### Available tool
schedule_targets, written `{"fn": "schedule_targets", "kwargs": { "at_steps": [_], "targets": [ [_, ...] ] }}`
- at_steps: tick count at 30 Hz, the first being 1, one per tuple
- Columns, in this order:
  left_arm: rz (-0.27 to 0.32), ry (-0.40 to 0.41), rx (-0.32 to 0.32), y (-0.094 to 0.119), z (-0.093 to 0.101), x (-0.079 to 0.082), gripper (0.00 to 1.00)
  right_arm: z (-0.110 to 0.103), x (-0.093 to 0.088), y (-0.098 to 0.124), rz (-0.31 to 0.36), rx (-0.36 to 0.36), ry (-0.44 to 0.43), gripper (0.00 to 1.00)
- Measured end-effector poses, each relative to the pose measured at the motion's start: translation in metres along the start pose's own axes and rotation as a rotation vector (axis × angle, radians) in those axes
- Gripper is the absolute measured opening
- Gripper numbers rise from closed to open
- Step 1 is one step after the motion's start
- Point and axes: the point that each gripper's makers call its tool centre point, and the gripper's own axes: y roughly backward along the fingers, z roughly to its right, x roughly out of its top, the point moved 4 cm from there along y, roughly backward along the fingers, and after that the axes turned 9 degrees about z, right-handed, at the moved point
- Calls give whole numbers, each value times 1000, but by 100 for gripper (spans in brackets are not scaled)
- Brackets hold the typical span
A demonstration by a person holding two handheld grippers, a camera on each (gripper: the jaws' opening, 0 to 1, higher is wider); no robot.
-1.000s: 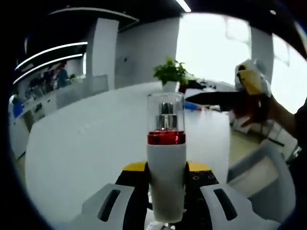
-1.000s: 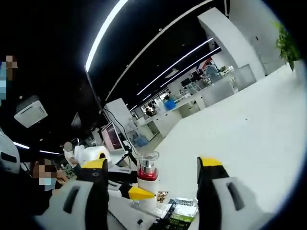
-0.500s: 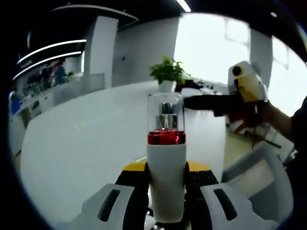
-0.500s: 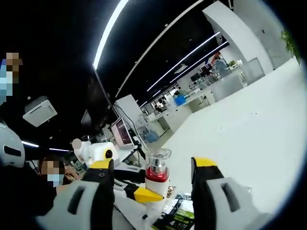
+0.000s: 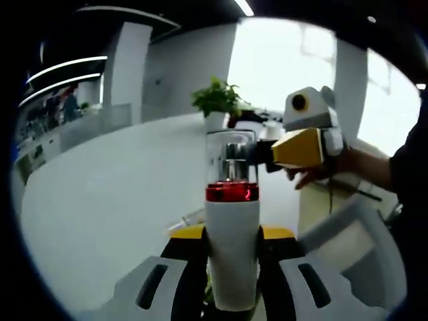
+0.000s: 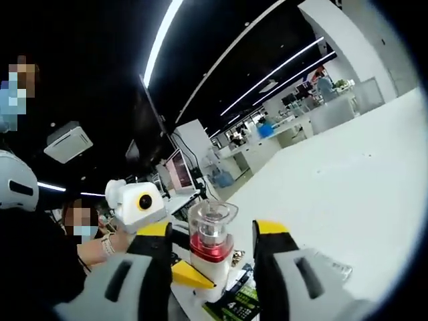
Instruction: Arrange the skincare products in the storage area until every visible bottle or jar stands upright without overlapping.
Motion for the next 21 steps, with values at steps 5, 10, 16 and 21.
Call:
{"fn": "schedule_targets", "kwargs": {
  "at_steps": [5, 10, 16, 21],
  "targets": [
    [8, 0, -51, -7, 7, -2, 24, 7, 3, 6, 10, 13, -25, 39],
    [8, 13, -89, -16, 11, -4, 24, 5, 0, 11, -16, 47, -31, 34],
    [14, 29, -122, -27, 14, -7, 24, 7, 1, 19, -29, 41, 0, 30],
    [7, 18, -146, -35, 19, -10, 24, 8, 1, 25, -36, 21, 56, 29]
  ]
}}
